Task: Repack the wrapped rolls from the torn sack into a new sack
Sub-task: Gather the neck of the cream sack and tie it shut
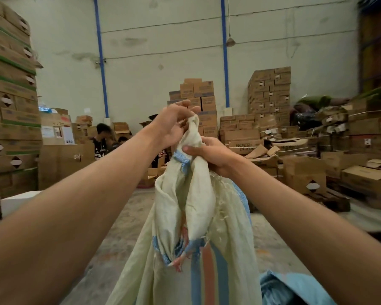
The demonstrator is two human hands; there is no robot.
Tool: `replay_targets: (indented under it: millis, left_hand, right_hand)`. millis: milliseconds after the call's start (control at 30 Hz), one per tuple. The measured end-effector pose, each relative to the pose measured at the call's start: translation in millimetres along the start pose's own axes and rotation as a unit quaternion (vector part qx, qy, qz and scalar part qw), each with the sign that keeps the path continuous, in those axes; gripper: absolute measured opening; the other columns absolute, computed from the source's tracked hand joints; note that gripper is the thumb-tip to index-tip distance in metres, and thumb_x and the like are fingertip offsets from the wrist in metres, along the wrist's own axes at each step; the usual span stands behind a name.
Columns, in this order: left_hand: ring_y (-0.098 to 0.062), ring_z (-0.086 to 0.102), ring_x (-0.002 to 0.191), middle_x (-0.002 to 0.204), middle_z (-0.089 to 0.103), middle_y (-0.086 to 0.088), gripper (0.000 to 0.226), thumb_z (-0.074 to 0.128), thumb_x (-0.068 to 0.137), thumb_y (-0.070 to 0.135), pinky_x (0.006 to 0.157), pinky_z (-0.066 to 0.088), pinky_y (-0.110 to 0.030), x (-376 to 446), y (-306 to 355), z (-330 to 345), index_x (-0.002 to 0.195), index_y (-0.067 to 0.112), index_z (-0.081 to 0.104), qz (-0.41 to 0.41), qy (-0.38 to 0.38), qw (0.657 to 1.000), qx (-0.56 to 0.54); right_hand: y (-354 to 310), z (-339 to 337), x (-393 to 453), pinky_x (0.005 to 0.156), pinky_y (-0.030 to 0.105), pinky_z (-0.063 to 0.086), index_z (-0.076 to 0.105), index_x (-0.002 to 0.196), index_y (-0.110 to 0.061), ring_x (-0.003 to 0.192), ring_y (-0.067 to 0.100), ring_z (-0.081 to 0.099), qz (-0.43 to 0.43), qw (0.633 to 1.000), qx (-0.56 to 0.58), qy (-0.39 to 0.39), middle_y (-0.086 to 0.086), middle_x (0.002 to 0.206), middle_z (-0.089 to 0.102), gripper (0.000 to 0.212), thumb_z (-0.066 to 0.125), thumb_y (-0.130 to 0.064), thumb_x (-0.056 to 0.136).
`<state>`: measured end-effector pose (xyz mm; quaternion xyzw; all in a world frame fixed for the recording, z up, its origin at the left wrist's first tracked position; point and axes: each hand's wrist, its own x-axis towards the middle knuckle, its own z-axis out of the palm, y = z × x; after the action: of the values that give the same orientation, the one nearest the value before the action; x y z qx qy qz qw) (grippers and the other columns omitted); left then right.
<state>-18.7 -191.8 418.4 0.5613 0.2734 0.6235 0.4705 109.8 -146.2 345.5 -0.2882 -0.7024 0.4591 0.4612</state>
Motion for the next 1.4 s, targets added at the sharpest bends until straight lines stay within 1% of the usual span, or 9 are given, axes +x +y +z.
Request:
replay_targets:
  millis: [167, 300, 400, 600, 800, 933, 1000, 1200, 1400]
  left_hand:
    - [-0.019, 0.058, 0.093, 0.107, 0.061, -0.002, 0.036, 0.059, 0.093, 0.036, 0.074, 0.052, -0.031, -18, -8, -23, 0.120, 0.013, 0.053, -0.059, 0.111, 0.940, 0.317]
    - [-0.025, 0.061, 0.110, 0.130, 0.055, -0.008, 0.058, 0.066, 0.082, 0.059, 0.084, 0.058, -0.043, -59, -54, -43, 0.125, 0.025, 0.049, -0.387, -0.102, 0.802, 0.444]
    - [-0.022, 0.065, 0.101, 0.117, 0.064, -0.005, 0.030, 0.063, 0.094, 0.031, 0.083, 0.058, -0.039, -70, -85, -46, 0.122, 0.022, 0.055, -0.325, -0.074, 0.860, 0.387]
    - [-0.030, 0.071, 0.097, 0.110, 0.072, -0.014, 0.036, 0.069, 0.085, 0.008, 0.083, 0.058, -0.042, -26, -35, -46, 0.121, 0.004, 0.064, -0.147, 0.067, 0.970, 0.183]
    - [-0.031, 0.069, 0.087, 0.115, 0.065, -0.021, 0.031, 0.052, 0.091, -0.002, 0.052, 0.058, -0.038, 2, 8, -13, 0.122, -0.004, 0.051, -0.065, 0.071, 0.987, 0.126]
    - [-0.030, 0.064, 0.096, 0.112, 0.063, -0.017, 0.032, 0.056, 0.080, 0.003, 0.082, 0.055, -0.044, 21, 13, -22, 0.111, -0.003, 0.053, -0.060, 0.084, 0.989, 0.104]
    - [-0.021, 0.053, 0.071, 0.080, 0.051, -0.008, 0.004, 0.050, 0.085, 0.008, 0.071, 0.050, -0.032, 14, 12, -17, 0.088, 0.005, 0.051, -0.062, 0.032, 0.996, 0.059]
    - [-0.024, 0.057, 0.098, 0.114, 0.056, -0.011, 0.040, 0.042, 0.087, 0.009, 0.082, 0.052, -0.036, 7, -2, -23, 0.125, 0.009, 0.054, -0.087, -0.003, 0.993, 0.076]
    - [-0.025, 0.048, 0.128, 0.133, 0.052, -0.003, 0.046, 0.068, 0.088, 0.023, 0.089, 0.047, -0.042, -20, -27, -57, 0.130, 0.022, 0.049, -0.044, 0.112, 0.934, 0.335]
  right_hand:
    - [19, -13, 5, 0.092, 0.045, 0.056, 0.065, 0.119, -0.015, 0.099, 0.024, 0.067, 0.008, 0.991, -0.047, 0.129, 0.007, 0.109, 0.070, 0.035, 0.073, -0.016, 0.086]
    - [32, -19, 4, 0.085, 0.041, 0.057, 0.062, 0.121, -0.011, 0.095, 0.023, 0.067, 0.036, 0.981, -0.021, 0.191, 0.008, 0.109, 0.069, 0.035, 0.071, -0.019, 0.088]
    - [37, -18, 1, 0.089, 0.045, 0.056, 0.058, 0.123, -0.011, 0.099, 0.026, 0.066, 0.053, 0.979, -0.008, 0.199, 0.009, 0.113, 0.067, 0.037, 0.069, -0.021, 0.090]
    - [13, -31, 1, 0.082, 0.042, 0.059, 0.064, 0.111, -0.017, 0.091, 0.024, 0.069, 0.024, 0.975, -0.065, 0.212, 0.005, 0.103, 0.070, 0.041, 0.079, -0.035, 0.077]
    - [-35, -8, 3, 0.088, 0.047, 0.055, 0.055, 0.122, -0.019, 0.101, 0.029, 0.064, 0.017, 0.989, 0.002, 0.145, 0.011, 0.118, 0.065, 0.064, 0.077, -0.047, 0.068]
    - [-25, -7, -11, 0.094, 0.045, 0.052, 0.022, 0.147, -0.029, 0.114, 0.025, 0.060, -0.014, 0.998, -0.045, -0.040, 0.008, 0.136, 0.053, 0.109, 0.088, -0.043, 0.060]
    - [-18, 1, -17, 0.096, 0.042, 0.052, 0.008, 0.151, -0.034, 0.114, 0.022, 0.061, -0.038, 0.993, -0.093, -0.059, 0.003, 0.136, 0.052, 0.122, 0.090, -0.030, 0.061]
    - [14, 19, 3, 0.078, 0.039, 0.059, 0.061, 0.120, -0.014, 0.097, 0.026, 0.066, 0.012, 0.988, -0.088, 0.128, 0.012, 0.114, 0.066, 0.048, 0.077, -0.004, 0.076]
    - [24, 3, -7, 0.062, 0.031, 0.052, 0.066, 0.095, -0.009, 0.078, 0.023, 0.063, -0.004, 0.988, 0.010, 0.157, 0.011, 0.090, 0.066, 0.013, 0.061, -0.007, 0.084]
